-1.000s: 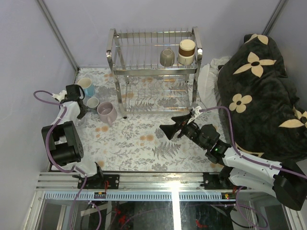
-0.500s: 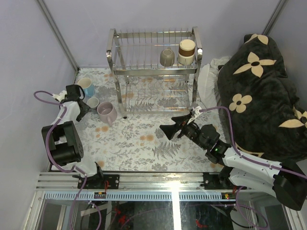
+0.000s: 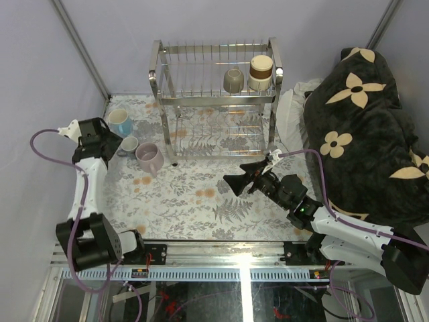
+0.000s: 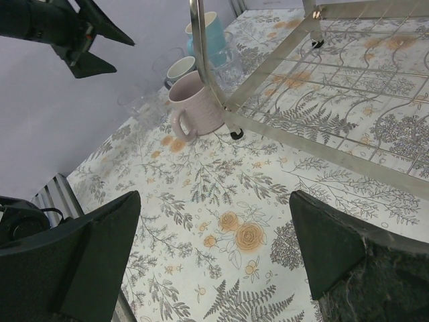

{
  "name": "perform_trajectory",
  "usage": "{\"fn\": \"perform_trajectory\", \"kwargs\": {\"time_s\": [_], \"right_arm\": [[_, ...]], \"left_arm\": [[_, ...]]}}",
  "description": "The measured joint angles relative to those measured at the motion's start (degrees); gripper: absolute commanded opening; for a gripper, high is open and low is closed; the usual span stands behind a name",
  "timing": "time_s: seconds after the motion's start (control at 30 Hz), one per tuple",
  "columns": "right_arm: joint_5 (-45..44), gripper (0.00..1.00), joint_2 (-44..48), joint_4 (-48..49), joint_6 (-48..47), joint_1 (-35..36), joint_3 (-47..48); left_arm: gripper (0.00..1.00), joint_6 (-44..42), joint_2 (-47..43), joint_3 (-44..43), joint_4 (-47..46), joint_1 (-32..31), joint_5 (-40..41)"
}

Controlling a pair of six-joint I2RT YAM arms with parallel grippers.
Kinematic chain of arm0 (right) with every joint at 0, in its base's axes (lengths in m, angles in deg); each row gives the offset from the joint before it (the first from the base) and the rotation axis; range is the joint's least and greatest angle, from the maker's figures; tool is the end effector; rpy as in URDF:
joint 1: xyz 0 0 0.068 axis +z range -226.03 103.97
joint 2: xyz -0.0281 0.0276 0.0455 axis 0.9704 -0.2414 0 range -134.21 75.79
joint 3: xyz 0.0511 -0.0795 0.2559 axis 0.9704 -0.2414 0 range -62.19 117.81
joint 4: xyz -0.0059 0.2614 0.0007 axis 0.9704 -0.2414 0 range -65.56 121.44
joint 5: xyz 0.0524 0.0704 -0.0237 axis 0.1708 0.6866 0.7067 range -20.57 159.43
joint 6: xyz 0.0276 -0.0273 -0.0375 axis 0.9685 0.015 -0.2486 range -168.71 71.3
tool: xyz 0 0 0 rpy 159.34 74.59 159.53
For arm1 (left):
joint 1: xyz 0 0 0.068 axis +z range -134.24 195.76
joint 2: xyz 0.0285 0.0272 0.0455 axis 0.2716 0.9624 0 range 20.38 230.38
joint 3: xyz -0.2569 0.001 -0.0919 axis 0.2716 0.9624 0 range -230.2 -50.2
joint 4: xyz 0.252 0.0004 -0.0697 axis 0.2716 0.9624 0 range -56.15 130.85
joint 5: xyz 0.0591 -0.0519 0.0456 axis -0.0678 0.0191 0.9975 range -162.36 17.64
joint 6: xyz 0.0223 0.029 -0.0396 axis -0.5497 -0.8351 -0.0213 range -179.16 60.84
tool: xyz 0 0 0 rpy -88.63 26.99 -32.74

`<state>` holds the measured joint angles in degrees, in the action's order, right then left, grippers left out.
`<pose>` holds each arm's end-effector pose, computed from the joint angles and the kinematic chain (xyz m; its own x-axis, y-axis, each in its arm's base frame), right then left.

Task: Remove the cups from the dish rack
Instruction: Unload the cup from the dish rack.

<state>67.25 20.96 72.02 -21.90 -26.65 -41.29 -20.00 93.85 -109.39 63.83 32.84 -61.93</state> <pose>0.1400 0.1613 0.2550 -0.2636 0.3848 -0.8846 -0.6892 0.5665 0.4518 0.2613 0.0871 0.2883 -0.2567 -0.7285 -0.6351 -0.7413 0.5701 -0.3543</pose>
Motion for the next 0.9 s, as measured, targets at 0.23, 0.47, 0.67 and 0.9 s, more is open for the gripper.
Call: {"fn": "perform_trajectory", "kwargs": {"time_s": [0.23, 0.47, 0.67, 0.9], "right_arm": [[-0.50, 1.00, 0.02, 0.07, -0.02, 0.00, -0.39], [-1.81, 0.99, 0.04, 0.07, -0.57, 0.00, -0.52], [-3.10, 0.98, 0.07, -0.28, -2.73, 0.00, -0.50], [-5.03, 0.93, 1.07, -11.17, -5.44, 0.00, 7.08]], "left_arm": [[0.70, 1.68, -13.77, 4.59, 0.00, -5.95, -2.80], [0.68, 5.20, -25.64, 10.29, -0.92, -22.64, -0.48], [0.68, 8.96, -29.64, 16.13, -1.84, -37.73, 4.35], [0.68, 10.14, -29.99, 19.10, -3.93, -54.16, 11.61]]}}
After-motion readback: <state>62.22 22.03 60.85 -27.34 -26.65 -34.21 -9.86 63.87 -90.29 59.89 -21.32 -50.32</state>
